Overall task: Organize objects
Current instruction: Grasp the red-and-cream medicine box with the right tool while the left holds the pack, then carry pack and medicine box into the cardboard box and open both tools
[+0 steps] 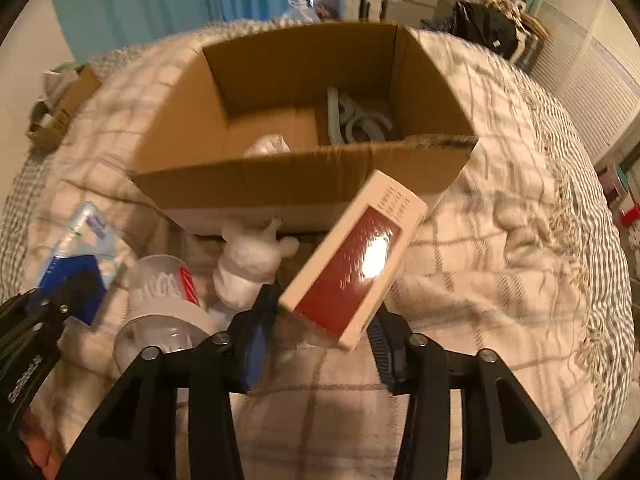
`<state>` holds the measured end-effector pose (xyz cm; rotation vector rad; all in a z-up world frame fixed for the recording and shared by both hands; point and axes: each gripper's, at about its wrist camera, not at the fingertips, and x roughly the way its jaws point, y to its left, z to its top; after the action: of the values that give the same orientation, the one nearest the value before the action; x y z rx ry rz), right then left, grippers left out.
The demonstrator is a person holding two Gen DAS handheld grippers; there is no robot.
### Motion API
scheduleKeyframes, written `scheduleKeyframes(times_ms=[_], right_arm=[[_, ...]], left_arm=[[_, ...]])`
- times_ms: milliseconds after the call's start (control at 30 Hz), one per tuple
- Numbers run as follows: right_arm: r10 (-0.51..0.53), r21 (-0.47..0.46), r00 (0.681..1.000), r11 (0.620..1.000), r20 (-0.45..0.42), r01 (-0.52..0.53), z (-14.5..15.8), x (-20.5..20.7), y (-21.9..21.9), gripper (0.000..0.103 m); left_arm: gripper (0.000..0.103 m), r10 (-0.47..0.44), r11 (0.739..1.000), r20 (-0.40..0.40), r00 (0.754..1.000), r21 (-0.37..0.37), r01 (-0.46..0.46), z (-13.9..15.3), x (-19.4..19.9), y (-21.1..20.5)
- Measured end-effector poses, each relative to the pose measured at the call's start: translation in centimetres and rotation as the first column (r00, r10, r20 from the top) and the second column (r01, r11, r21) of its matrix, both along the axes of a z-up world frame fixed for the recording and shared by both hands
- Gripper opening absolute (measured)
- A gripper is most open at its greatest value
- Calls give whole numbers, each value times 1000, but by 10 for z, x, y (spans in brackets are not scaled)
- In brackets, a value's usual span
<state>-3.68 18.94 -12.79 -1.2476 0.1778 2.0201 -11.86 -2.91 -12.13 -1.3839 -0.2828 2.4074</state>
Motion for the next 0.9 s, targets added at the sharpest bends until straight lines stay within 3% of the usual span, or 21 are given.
scheduleKeyframes(times_ms=[367,533,667,900], right_arm=[[156,78,981,986,-116,-147,67,33,-50,36],[224,130,961,970,-160,-204,103,36,-60,35],[290,235,948,938,-131,-255,135,20,-59,35],[325,273,935,921,-144,-278,161,-22,-21,35]], left_arm=[[19,-4,998,-94,996,63,10,57,35,8],[19,-26,998,-162,987,45,33,89,38,23],[19,-47,998,-200,979,36,55,111,24,38],[19,-69,996,-219,973,35,79,129,-33,67]])
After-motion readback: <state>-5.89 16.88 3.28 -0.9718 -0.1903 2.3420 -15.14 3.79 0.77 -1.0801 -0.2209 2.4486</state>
